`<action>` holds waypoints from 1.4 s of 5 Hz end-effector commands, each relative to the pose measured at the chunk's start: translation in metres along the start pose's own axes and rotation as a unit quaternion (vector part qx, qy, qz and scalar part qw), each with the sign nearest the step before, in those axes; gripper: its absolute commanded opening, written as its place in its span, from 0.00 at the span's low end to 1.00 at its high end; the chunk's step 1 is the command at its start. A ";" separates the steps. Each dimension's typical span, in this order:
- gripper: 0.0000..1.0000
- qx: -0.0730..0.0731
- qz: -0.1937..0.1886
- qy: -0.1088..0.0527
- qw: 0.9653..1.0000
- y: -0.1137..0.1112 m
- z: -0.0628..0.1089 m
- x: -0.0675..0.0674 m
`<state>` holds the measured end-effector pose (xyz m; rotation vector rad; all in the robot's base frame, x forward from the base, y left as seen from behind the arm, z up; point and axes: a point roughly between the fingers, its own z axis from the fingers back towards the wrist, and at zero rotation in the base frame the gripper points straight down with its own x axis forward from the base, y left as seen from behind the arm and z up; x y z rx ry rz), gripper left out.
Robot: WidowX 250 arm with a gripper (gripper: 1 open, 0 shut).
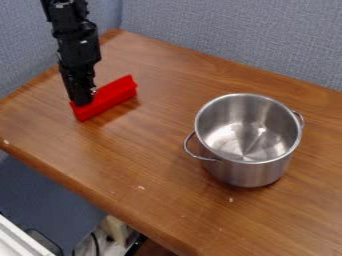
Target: Put the red object in the metal pot
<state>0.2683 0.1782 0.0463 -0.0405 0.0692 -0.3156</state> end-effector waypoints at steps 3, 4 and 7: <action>0.00 0.004 0.021 -0.036 0.999 -0.012 0.028 -0.004; 0.00 0.000 0.028 -0.045 0.999 -0.018 0.033 -0.006; 0.00 0.004 0.037 -0.055 0.998 -0.045 0.043 0.005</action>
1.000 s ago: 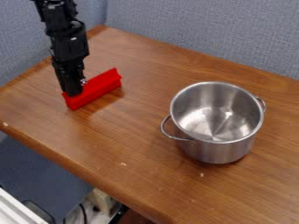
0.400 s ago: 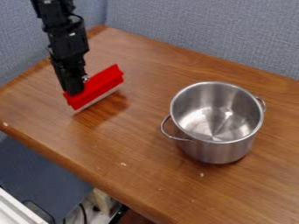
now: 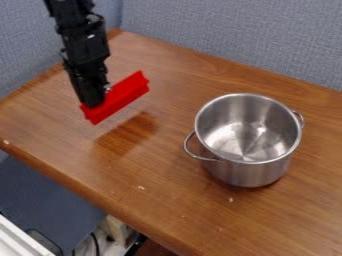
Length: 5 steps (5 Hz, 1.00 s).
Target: Put the red object in the metal pot
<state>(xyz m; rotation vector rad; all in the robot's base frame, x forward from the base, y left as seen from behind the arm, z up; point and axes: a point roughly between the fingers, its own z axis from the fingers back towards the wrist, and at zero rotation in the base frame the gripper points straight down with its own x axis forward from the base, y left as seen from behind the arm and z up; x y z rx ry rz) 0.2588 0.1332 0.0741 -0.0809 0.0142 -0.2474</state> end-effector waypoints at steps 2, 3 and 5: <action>0.00 0.050 0.014 -0.091 0.995 -0.059 0.069 0.019; 0.00 0.038 -0.043 -0.123 0.991 -0.096 0.096 0.034; 0.00 0.003 -0.173 -0.114 0.978 -0.167 0.098 0.055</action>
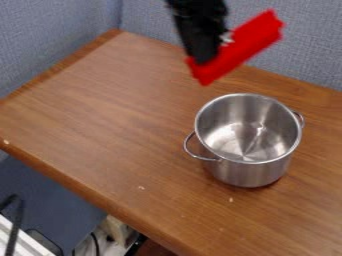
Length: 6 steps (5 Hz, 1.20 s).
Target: Put the red object in the metal pot
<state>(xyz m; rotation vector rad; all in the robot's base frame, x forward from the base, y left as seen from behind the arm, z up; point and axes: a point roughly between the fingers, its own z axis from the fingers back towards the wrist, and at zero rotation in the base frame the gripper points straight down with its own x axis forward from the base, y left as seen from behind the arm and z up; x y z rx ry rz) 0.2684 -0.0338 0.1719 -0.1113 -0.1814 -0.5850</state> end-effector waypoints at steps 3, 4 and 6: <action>0.00 -0.020 -0.060 0.005 0.998 -0.030 -0.017 0.003; 0.00 -0.033 -0.044 0.017 0.998 -0.015 -0.033 -0.002; 0.00 -0.011 -0.028 0.001 1.000 0.005 -0.025 0.011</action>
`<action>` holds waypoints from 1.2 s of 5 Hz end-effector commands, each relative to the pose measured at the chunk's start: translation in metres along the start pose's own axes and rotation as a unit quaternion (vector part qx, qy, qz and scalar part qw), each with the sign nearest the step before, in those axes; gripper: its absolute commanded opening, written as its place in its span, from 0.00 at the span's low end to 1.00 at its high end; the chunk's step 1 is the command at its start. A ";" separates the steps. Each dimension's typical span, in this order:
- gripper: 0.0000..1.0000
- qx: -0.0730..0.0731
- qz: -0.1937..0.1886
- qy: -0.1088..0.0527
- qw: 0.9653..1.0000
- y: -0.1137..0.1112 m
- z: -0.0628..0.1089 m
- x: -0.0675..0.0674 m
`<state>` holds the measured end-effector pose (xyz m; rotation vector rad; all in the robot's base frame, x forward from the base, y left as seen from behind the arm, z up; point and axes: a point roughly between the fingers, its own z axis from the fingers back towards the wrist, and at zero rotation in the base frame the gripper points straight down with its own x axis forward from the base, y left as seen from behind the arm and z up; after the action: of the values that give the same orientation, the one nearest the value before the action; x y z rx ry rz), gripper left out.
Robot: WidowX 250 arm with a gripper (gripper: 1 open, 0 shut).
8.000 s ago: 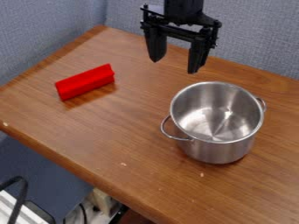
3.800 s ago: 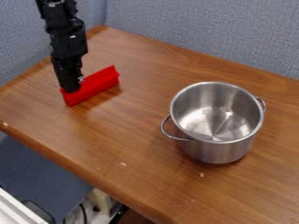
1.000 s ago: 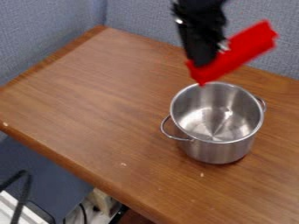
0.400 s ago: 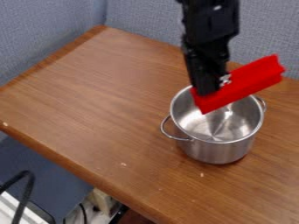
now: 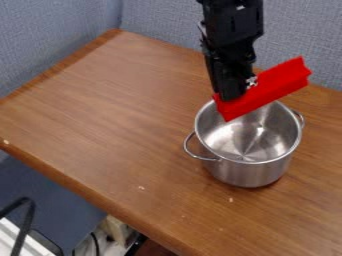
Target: Put the red object in the metal pot
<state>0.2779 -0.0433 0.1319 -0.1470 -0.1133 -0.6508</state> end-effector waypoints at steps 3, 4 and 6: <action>1.00 0.005 -0.007 -0.008 1.000 0.001 0.002 0.007; 1.00 0.001 -0.018 -0.001 1.000 -0.002 -0.004 0.007; 1.00 0.007 -0.033 0.017 0.999 -0.001 -0.015 0.010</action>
<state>0.2808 -0.0494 0.1098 -0.1336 -0.0536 -0.7016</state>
